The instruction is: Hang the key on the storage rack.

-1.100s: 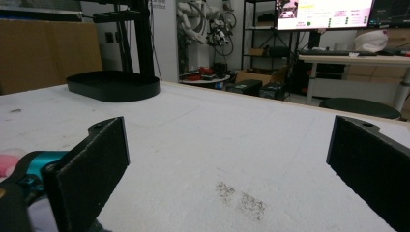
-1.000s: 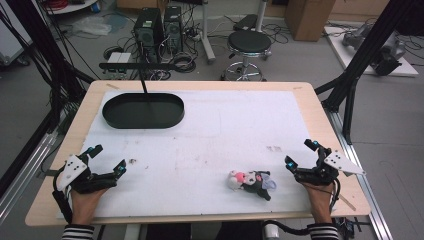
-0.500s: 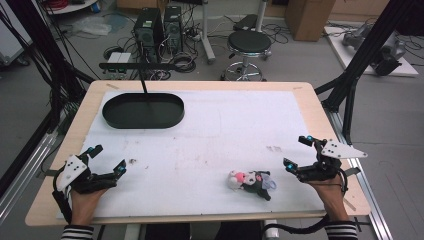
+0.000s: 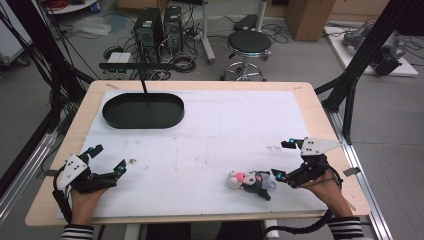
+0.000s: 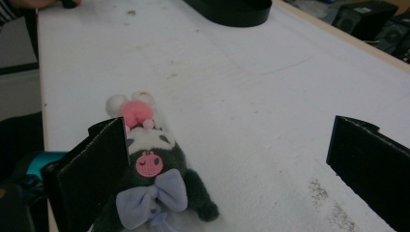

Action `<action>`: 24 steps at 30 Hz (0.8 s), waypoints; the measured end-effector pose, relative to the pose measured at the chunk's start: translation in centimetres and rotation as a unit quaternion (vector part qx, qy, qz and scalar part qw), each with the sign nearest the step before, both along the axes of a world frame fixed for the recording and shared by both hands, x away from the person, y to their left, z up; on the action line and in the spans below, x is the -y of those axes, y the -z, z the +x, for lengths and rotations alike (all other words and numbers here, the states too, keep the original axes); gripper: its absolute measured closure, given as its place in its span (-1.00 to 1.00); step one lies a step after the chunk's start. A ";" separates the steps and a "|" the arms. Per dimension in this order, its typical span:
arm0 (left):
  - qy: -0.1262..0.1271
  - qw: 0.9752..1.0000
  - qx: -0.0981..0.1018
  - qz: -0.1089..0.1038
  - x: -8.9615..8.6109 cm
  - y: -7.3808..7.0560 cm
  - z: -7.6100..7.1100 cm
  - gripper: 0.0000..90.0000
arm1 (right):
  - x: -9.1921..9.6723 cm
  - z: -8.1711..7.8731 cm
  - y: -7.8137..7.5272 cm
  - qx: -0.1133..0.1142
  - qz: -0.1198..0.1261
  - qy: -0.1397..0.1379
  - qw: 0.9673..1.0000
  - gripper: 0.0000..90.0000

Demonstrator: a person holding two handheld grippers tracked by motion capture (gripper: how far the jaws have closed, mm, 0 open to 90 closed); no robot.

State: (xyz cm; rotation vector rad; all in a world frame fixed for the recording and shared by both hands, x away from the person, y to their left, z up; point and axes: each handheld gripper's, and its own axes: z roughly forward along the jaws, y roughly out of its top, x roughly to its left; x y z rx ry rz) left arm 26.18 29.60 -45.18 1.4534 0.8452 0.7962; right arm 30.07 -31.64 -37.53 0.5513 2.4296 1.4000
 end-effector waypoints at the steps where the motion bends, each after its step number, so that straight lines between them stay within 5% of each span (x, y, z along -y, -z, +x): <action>1: 0.000 1.000 -0.001 -0.001 0.0 0.0 0.0 -0.96 | -0.6 0.0 0.0 -0.004 -0.018 -0.011 1.000 -0.99; 4: 0.000 1.000 -0.001 -0.001 0.0 0.0 0.0 -0.96 | -1.6 0.1 0.0 -0.012 -0.049 -0.028 0.998 -0.99; 11: 0.000 1.000 0.000 0.001 0.0 0.0 0.0 -0.96 | -3.2 0.4 0.3 -0.034 -0.076 -0.053 0.995 -0.99; 17: 0.001 1.000 0.000 0.005 0.1 0.0 0.0 -0.96 | -4.9 0.7 1.5 -0.060 -0.131 -0.082 0.986 -0.99; 24: 0.002 1.000 0.001 0.007 0.1 0.0 0.0 -0.96 | -6.0 0.8 2.1 -0.075 -0.164 -0.096 0.979 -0.99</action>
